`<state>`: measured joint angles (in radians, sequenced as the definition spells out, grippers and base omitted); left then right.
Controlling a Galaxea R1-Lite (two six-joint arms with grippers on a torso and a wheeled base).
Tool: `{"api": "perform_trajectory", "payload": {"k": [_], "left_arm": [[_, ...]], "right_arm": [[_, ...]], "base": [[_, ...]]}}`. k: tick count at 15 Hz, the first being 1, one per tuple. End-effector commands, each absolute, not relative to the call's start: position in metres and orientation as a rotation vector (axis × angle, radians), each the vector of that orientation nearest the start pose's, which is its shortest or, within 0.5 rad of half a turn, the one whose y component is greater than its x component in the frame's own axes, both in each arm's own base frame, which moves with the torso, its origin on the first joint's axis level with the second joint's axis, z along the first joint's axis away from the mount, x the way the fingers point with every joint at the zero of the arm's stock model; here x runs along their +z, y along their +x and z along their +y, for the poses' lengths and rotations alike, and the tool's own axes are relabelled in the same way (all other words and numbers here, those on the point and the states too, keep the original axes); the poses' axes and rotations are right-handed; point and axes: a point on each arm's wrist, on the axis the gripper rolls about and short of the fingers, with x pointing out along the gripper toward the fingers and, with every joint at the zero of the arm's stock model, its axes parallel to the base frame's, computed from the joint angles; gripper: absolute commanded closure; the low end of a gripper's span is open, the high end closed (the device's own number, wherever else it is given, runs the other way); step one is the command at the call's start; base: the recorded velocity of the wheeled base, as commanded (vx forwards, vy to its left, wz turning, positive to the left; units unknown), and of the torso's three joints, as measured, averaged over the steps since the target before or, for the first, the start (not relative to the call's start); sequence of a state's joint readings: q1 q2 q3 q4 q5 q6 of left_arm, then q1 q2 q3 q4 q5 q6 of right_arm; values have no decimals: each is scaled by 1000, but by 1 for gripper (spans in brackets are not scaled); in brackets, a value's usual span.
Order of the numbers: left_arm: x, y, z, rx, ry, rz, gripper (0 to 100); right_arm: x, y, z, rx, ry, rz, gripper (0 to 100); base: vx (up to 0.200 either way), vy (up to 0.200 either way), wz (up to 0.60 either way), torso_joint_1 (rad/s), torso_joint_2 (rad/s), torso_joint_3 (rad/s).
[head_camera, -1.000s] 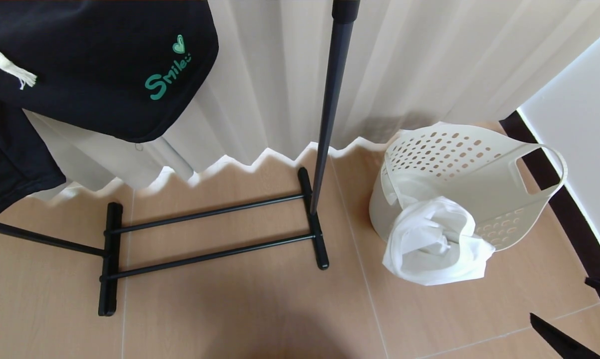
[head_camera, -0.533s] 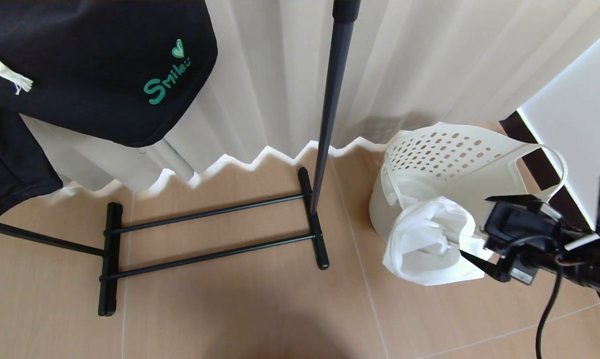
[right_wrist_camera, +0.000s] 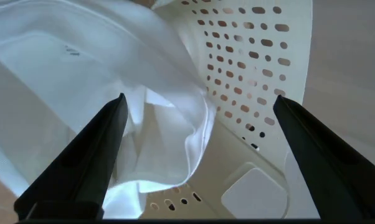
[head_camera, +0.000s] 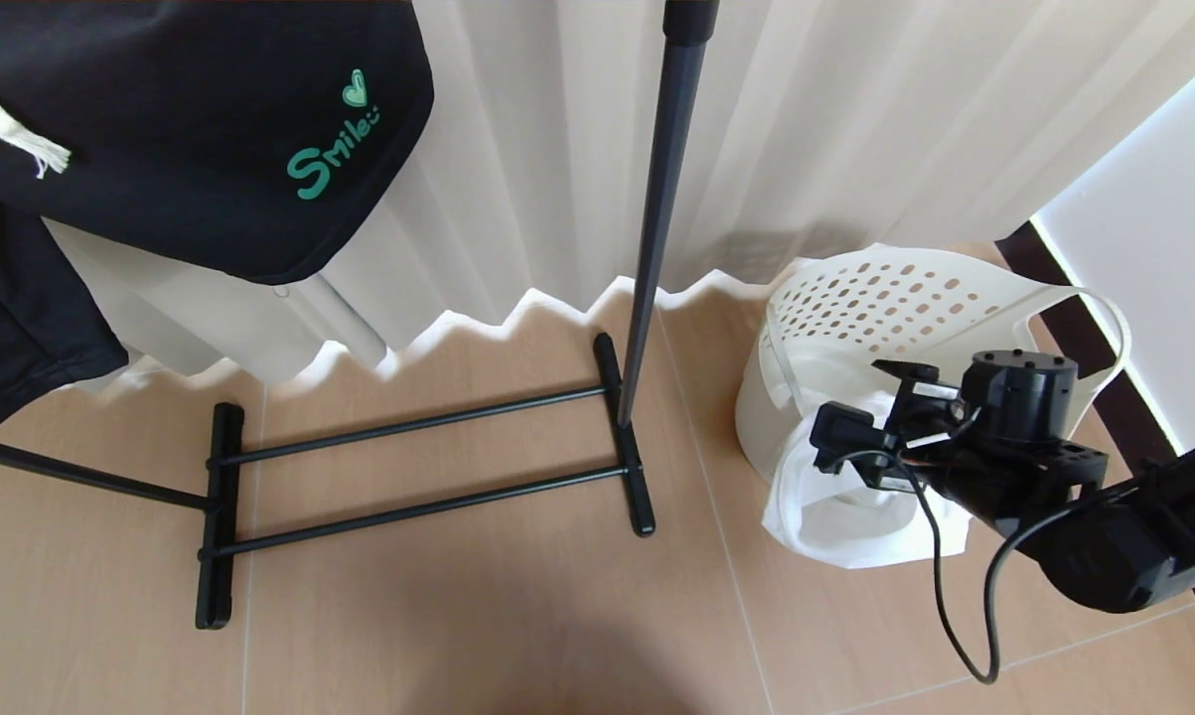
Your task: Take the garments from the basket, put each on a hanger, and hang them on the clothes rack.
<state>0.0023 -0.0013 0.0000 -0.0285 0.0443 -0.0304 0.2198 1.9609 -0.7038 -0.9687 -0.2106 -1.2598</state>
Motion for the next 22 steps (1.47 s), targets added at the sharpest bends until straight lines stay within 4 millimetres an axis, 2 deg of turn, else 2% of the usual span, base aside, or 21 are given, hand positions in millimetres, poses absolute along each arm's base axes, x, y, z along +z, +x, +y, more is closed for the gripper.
{"api": "perform_trajectory", "payload": {"k": [1, 6, 10, 11, 14, 16, 19, 22], "left_arm": [[78, -23, 1, 47, -31, -30, 0], [78, -23, 1, 47, -31, -30, 0], [78, -23, 1, 47, -31, -30, 0], [78, -23, 1, 47, -31, -30, 0], [78, -23, 1, 47, -31, -30, 0], [78, -23, 1, 47, -31, -30, 0], [78, -23, 1, 47, -31, -30, 0], [78, -23, 1, 47, -31, -30, 0]], "right_arm": [[68, 351, 63, 182, -1357, 298, 0], [79, 364, 58, 117, -1338, 251, 0], [81, 365, 58, 101, -1299, 242, 0], [82, 365, 58, 100, -1295, 239, 100], [86, 360, 57, 94, -1242, 235, 100], [95, 346, 55, 85, -1169, 231, 100], [112, 315, 50, 69, -1006, 221, 100], [140, 264, 44, 100, -747, 136, 100]], "base": [[0, 0, 0, 0, 0, 0], [0, 0, 0, 0, 0, 0], [0, 0, 0, 0, 0, 0], [0, 0, 0, 0, 0, 0], [0, 0, 0, 0, 0, 0], [0, 0, 0, 0, 0, 0], [0, 0, 0, 0, 0, 0], [0, 0, 0, 0, 0, 0]]}}
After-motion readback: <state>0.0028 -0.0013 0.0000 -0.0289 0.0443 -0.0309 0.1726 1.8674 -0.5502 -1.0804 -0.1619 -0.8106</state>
